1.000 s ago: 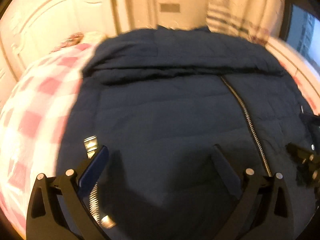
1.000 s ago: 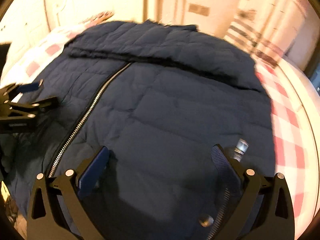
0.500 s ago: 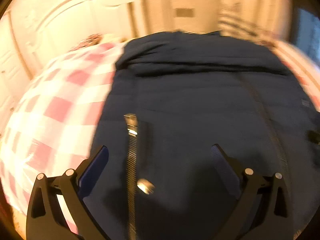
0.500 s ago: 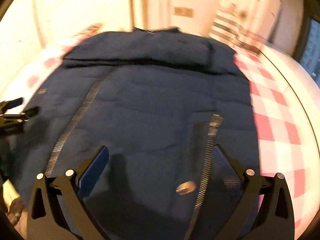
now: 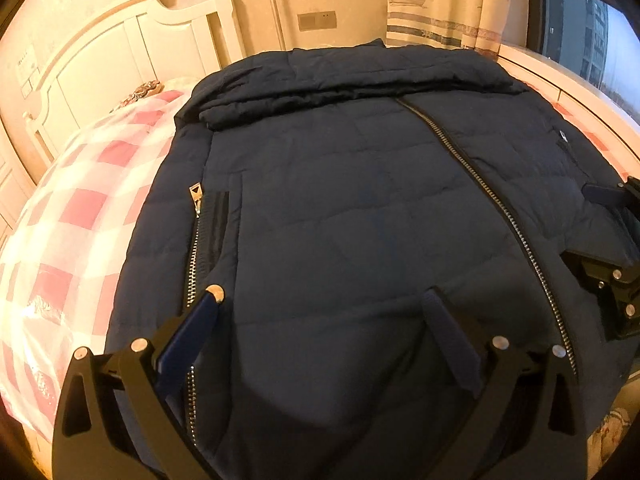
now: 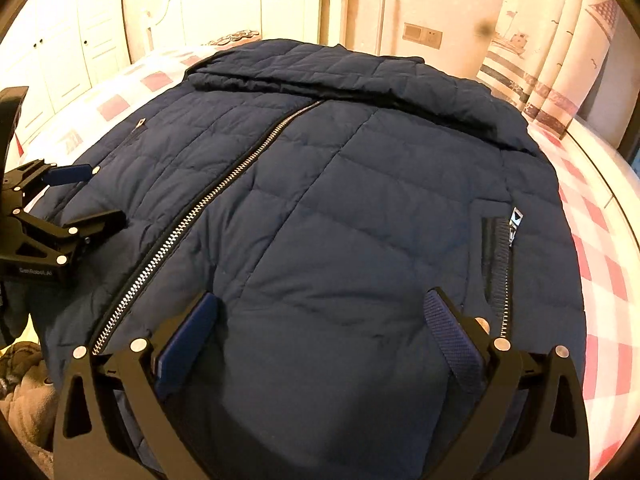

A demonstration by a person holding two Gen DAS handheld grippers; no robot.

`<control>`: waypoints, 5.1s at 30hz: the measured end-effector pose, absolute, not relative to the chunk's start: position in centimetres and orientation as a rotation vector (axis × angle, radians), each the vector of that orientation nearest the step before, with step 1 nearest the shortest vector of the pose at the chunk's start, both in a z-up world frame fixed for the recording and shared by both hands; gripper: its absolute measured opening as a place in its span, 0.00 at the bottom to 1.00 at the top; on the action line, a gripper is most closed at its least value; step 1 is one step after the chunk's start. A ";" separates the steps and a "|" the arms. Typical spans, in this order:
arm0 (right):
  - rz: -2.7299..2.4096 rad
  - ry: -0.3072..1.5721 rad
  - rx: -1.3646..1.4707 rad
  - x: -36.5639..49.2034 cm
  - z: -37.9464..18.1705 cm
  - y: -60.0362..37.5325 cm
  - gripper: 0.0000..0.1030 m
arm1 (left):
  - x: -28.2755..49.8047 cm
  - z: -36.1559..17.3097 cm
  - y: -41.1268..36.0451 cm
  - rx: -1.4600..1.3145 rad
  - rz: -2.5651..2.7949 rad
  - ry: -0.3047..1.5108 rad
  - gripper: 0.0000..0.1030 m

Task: Fold large clothes

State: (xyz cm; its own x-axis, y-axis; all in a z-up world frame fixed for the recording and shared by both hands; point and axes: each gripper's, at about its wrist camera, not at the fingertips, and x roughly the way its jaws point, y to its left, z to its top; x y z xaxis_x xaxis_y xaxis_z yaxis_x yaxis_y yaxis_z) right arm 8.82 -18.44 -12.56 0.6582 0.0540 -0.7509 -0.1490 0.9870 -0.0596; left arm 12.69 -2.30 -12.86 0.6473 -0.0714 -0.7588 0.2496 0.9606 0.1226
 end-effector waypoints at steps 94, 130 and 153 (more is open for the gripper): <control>0.012 0.615 0.050 -7.1 -11.7 -26.6 0.22 | 3.1 -10.3 8.1 0.077 -0.237 0.737 0.19; 0.043 0.701 0.458 17.7 -0.6 -35.1 0.22 | 26.8 0.5 13.3 -0.441 -0.228 0.855 0.32; 0.248 0.952 0.215 26.6 -8.0 -35.6 0.81 | 34.2 -7.9 12.4 -0.243 -0.419 1.005 0.69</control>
State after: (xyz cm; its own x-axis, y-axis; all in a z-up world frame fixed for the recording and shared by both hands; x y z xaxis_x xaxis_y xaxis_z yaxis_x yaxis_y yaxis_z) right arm 26.61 -35.65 -7.99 0.5552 0.3024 -0.7748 -0.1147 0.9505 0.2888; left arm 34.25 12.35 -7.88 0.4662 -0.4472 -0.7633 0.2270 0.8944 -0.3854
